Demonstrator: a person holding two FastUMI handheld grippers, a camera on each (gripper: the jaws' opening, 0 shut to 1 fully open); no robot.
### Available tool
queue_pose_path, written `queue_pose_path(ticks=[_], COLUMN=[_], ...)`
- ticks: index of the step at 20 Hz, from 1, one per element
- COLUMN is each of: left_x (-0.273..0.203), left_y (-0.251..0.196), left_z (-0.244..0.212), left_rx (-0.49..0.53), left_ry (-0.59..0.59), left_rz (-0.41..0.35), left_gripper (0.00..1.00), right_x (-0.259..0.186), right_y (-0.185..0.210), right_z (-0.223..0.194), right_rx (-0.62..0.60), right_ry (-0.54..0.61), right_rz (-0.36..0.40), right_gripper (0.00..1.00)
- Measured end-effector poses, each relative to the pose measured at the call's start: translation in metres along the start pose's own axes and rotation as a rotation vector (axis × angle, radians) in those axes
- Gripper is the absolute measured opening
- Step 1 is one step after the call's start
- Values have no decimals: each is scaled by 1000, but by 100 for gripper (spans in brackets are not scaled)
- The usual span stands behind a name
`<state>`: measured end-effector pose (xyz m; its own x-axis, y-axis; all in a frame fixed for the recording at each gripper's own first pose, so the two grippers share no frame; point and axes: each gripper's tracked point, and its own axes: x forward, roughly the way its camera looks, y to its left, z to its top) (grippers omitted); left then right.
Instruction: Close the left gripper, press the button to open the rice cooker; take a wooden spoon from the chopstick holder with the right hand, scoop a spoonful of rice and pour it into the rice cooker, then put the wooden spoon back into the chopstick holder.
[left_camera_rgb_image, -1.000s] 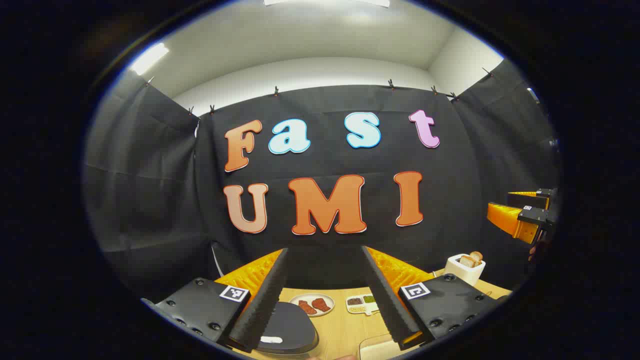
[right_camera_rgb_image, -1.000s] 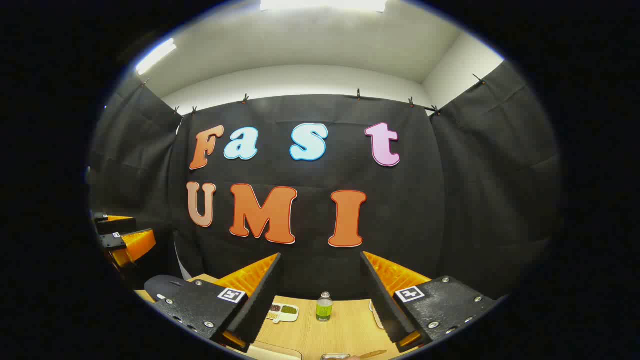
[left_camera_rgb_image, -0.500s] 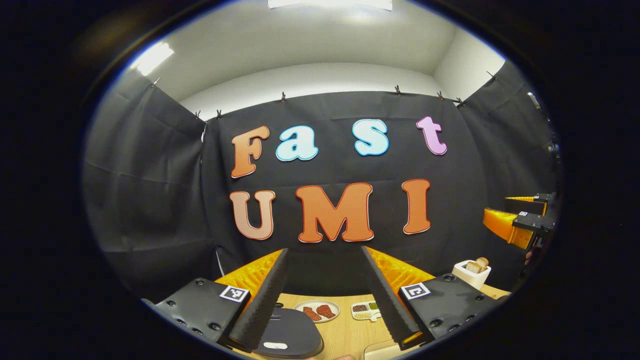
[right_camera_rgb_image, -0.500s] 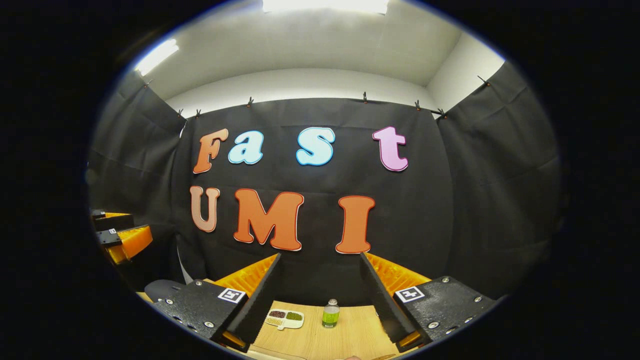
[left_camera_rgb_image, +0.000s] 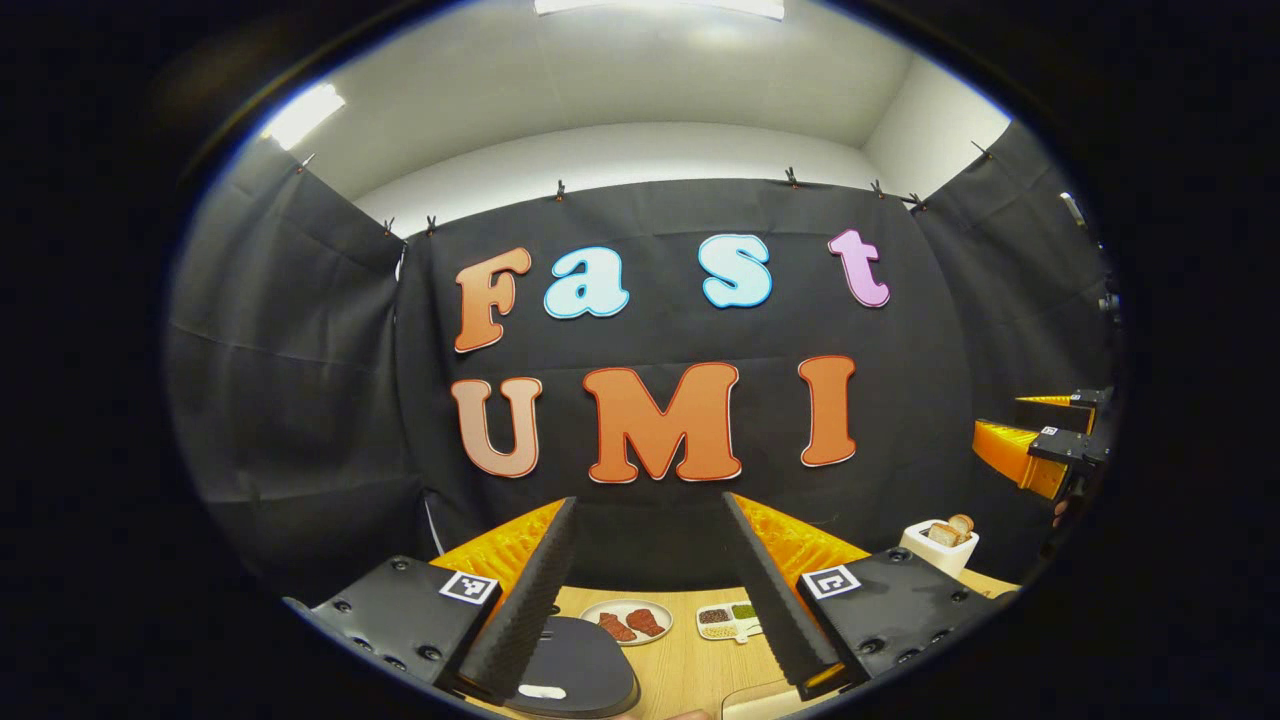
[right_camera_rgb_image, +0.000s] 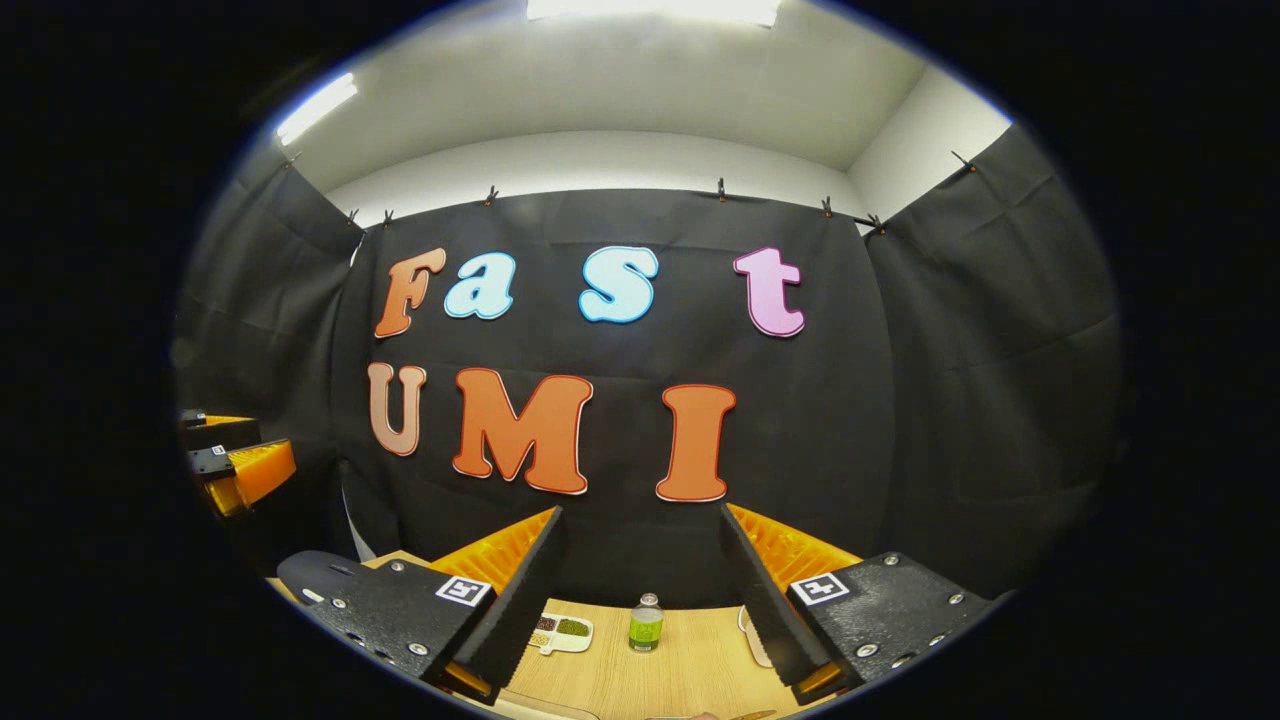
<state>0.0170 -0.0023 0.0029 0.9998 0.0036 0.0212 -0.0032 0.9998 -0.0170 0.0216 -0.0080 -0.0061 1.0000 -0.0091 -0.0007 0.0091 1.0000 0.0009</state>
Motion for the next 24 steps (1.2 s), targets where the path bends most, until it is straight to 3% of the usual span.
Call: queue_pose_path(ticks=[4, 11, 14, 24], left_x=[3, 4, 4, 7], left_y=[-7, -8, -7, 11], left_z=[-1, -6, -6, -18], left_rx=[-1, -13, -7, 11], left_ry=[4, 16, 16, 65], left_rz=[-17, -16, -12, 30], left_gripper=[100, 100, 88, 88], right_x=[-1, -2, -2, -1], right_y=[-7, -8, -9, -12], right_z=[-5, -5, -6, -19], right_rx=[0, -2, 0, 0], right_ry=[11, 13, 14, 52], right_rz=[-15, -17, -21, -34], right_gripper=[93, 93, 93, 93])
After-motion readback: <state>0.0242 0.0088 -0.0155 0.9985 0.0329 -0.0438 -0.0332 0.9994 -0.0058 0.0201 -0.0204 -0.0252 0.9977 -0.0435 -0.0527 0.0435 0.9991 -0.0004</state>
